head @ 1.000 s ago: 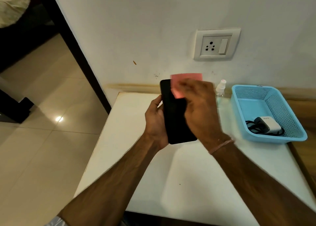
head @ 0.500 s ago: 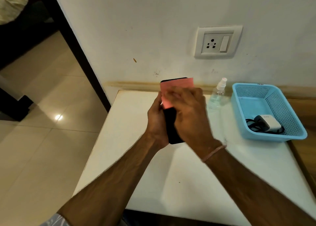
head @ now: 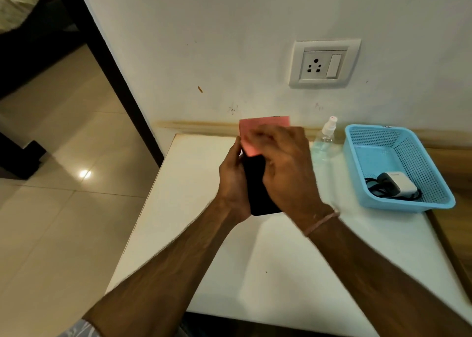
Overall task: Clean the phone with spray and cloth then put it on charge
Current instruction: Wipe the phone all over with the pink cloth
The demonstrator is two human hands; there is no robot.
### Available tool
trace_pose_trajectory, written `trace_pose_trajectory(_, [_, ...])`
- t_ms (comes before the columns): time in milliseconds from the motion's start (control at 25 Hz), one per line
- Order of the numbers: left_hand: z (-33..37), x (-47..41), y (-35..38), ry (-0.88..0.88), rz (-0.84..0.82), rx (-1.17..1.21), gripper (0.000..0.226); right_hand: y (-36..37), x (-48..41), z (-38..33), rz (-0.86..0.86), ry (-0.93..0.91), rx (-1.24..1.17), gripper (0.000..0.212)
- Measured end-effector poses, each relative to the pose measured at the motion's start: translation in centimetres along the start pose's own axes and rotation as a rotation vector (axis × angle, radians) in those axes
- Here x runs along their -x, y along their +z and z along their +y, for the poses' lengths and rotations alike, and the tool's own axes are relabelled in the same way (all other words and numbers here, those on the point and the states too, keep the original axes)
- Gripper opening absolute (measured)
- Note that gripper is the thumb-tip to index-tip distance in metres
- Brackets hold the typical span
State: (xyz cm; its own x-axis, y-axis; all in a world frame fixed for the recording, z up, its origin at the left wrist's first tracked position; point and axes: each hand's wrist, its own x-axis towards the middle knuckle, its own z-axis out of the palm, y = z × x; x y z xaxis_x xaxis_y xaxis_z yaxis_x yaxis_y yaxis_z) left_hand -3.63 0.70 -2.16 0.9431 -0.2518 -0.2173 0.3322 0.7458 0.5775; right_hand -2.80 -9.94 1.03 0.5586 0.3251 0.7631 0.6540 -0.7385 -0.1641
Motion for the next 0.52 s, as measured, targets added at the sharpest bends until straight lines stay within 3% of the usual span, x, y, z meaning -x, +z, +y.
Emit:
trace_pose_trajectory(40, [0.0,0.0,0.0,-0.015,-0.007,-0.040,0.062,-1.5,-0.5,0.4,-0.107,0.221,-0.021,0.028])
trace_pose_trajectory(80, [0.0,-0.1,0.1,-0.028,0.005,-0.090,0.067,-1.9,-0.6,2.5,0.021,0.299,-0.065,0.033])
trace_pose_trajectory(160, [-0.4,-0.1,0.3,-0.029,0.035,-0.091,0.066,-1.3,-0.1,1.7,0.008,0.312,-0.022,0.034])
trace_pose_trajectory(200, [-0.6,-0.4,0.2,-0.014,0.031,-0.042,0.059,-1.2,-0.1,0.2,-0.039,0.287,-0.145,0.035])
trace_pose_trajectory(280, [-0.7,-0.7,-0.5,0.004,0.003,0.063,0.051,-0.8,0.2,-2.3,-0.121,0.116,-0.179,0.039])
trace_pose_trajectory(320, [-0.5,-0.5,-0.5,0.006,-0.004,0.075,0.052,-1.0,0.0,-1.7,-0.135,0.118,-0.196,0.039])
trace_pose_trajectory(440, [-0.1,-0.2,0.0,-0.015,0.023,-0.102,0.069,-2.2,-1.0,2.1,-0.051,0.279,-0.084,0.034])
trace_pose_trajectory(520, [-0.3,-0.1,0.2,-0.022,0.062,-0.112,0.068,-1.8,-0.5,1.7,-0.045,0.331,-0.083,0.034])
